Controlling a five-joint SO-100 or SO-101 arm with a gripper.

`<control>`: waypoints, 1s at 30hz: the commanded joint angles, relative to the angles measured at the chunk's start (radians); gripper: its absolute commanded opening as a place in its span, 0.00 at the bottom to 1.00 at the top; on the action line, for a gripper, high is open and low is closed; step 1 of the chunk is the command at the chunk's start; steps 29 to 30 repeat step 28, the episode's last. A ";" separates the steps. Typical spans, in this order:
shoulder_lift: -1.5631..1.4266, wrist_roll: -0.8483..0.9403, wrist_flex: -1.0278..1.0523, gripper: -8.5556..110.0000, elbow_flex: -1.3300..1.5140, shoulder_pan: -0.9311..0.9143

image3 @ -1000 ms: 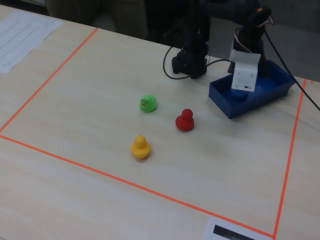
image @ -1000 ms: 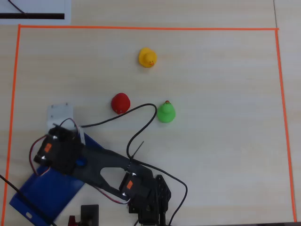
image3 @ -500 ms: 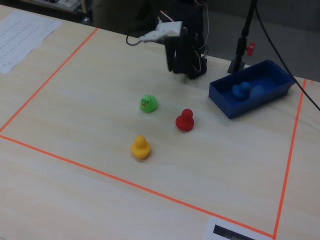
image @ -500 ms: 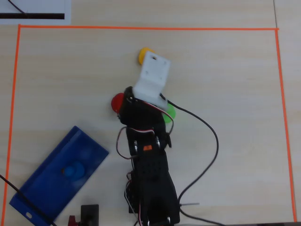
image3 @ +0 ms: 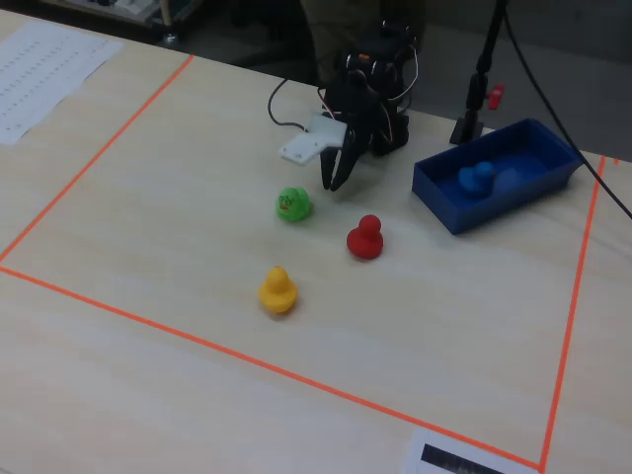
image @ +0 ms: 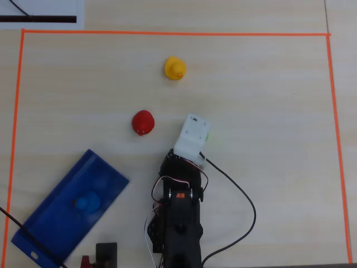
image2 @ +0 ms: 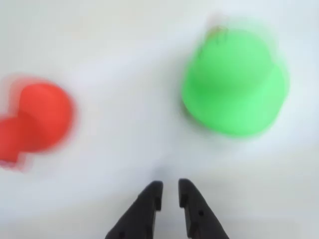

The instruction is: Grasp blue duck and put it into box.

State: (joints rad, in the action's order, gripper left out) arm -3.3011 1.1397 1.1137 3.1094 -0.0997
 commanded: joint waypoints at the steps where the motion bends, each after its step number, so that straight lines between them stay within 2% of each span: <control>1: -0.008 0.057 0.144 0.07 0.000 -0.009; 6: -0.009 0.054 0.189 0.07 0.002 -0.026; 9: -0.009 0.061 0.189 0.11 0.002 -0.023; 30: -0.009 0.063 0.189 0.11 0.002 -0.023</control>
